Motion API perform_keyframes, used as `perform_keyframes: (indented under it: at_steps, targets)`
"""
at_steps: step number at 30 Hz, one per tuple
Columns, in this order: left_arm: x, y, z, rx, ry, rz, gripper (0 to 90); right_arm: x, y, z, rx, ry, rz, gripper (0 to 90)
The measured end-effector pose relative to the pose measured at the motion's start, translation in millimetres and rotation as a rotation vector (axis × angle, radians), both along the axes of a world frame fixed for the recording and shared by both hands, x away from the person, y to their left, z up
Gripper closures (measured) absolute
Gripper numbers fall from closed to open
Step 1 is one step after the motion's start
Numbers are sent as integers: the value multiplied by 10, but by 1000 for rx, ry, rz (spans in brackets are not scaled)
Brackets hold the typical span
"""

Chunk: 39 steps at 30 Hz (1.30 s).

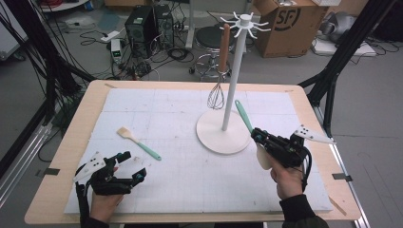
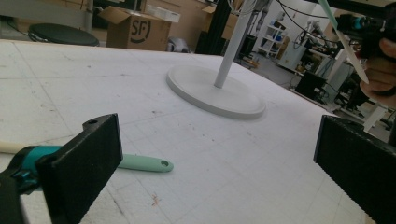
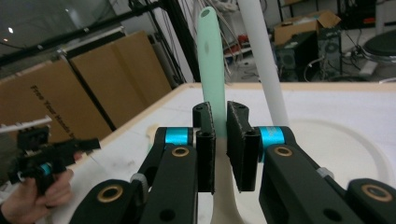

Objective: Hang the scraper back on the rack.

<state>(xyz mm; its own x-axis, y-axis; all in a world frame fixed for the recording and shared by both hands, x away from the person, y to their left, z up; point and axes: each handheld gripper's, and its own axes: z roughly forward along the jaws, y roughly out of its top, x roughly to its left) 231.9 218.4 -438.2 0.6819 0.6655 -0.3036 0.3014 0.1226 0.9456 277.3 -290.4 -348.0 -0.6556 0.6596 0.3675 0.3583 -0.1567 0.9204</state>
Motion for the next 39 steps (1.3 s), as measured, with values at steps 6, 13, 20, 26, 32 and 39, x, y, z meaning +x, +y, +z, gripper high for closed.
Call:
perform_keyframes:
  at_steps: [6,13,20,26,32,39]
  targets:
    - [-3,12,2,-2,-2,3,17,41,58,155,29,-51,-23,825]
    - [-2,12,2,-2,-1,2,17,70,69,314,69,-97,-44,825]
    - [-2,11,3,-2,-1,2,17,86,82,458,116,-144,-56,825]
    - [-2,14,2,-1,-1,1,17,82,103,564,99,-168,-62,826]
    - [-1,14,3,-4,-1,4,17,77,125,658,115,-191,-57,826]
    - [0,19,3,-3,-2,4,17,73,123,744,144,-218,-58,826]
